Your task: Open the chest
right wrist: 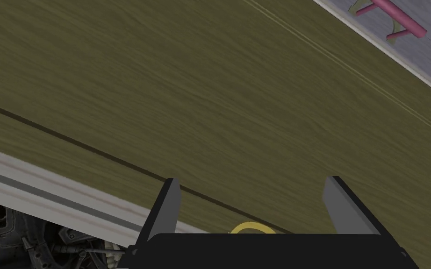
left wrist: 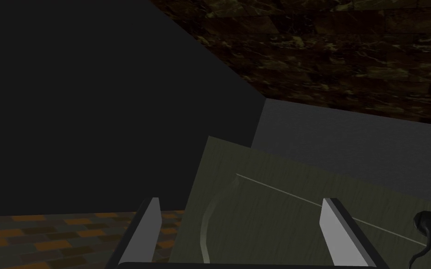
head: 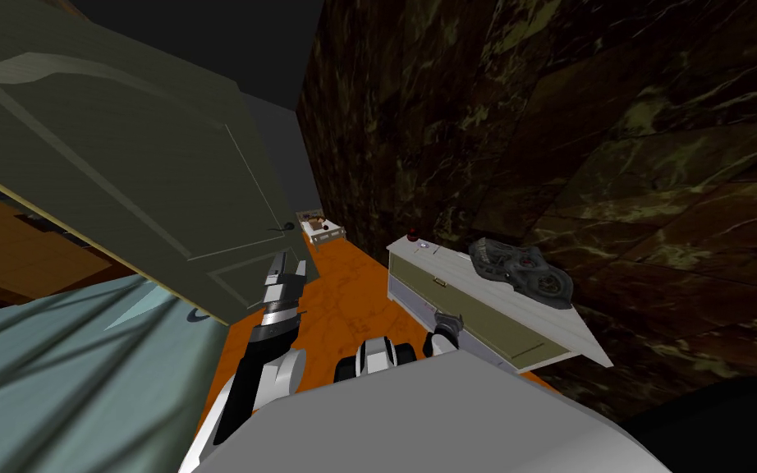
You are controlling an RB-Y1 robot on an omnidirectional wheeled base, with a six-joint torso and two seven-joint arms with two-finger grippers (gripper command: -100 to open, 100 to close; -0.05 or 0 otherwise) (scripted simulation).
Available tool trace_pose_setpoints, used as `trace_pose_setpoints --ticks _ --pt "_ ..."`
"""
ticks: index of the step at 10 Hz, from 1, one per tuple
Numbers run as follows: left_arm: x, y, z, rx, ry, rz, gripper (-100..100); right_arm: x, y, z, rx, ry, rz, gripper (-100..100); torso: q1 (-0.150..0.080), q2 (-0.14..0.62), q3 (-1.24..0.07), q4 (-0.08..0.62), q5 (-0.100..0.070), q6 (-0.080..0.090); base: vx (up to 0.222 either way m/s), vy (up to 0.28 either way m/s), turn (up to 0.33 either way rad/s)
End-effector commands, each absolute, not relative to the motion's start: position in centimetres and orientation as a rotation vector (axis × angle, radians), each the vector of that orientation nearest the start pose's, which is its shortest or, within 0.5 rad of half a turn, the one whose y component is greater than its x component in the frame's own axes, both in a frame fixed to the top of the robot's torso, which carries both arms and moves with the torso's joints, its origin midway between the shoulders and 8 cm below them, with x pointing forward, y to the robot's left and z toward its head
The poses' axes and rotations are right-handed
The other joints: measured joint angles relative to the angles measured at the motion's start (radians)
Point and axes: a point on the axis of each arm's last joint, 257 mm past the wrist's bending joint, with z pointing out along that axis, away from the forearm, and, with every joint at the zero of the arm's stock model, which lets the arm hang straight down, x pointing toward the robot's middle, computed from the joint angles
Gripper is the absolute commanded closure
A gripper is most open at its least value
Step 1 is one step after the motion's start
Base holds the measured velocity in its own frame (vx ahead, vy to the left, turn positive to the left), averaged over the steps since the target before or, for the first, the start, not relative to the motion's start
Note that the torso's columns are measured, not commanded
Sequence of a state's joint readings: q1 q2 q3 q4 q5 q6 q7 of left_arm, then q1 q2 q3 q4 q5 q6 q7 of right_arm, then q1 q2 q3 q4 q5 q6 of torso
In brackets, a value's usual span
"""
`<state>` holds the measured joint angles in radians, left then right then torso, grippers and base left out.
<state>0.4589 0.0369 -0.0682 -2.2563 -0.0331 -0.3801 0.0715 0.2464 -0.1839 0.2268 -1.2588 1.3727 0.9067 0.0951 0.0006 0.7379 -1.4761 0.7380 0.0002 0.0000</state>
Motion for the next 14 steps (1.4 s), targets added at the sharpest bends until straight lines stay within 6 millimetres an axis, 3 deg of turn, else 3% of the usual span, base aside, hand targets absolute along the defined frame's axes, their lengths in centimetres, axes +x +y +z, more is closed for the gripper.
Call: trace_pose_setpoints --ticks 1,8,14 --pt "37.4 24.8 0.2 -0.735 0.723 -1.401 0 29.4 -45.1 -44.6 0.315 2.015 -1.077 -100 -0.001 -0.002 -0.001 0.000 0.000 0.000 0.073 0.007 0.023" --pt "37.4 24.8 0.2 -0.735 0.723 -1.401 0 26.2 -47.1 -42.8 0.127 1.918 -1.407 -100 -0.001 0.001 0.000 0.000 0.000 0.000 0.081 0.011 0.016" --pt "37.4 24.8 0.2 -0.735 0.723 -1.401 0 24.0 -47.4 -40.8 -0.058 1.793 -1.634 -100 -0.001 0.001 0.001 0.000 0.000 0.000 0.095 0.006 -0.001"
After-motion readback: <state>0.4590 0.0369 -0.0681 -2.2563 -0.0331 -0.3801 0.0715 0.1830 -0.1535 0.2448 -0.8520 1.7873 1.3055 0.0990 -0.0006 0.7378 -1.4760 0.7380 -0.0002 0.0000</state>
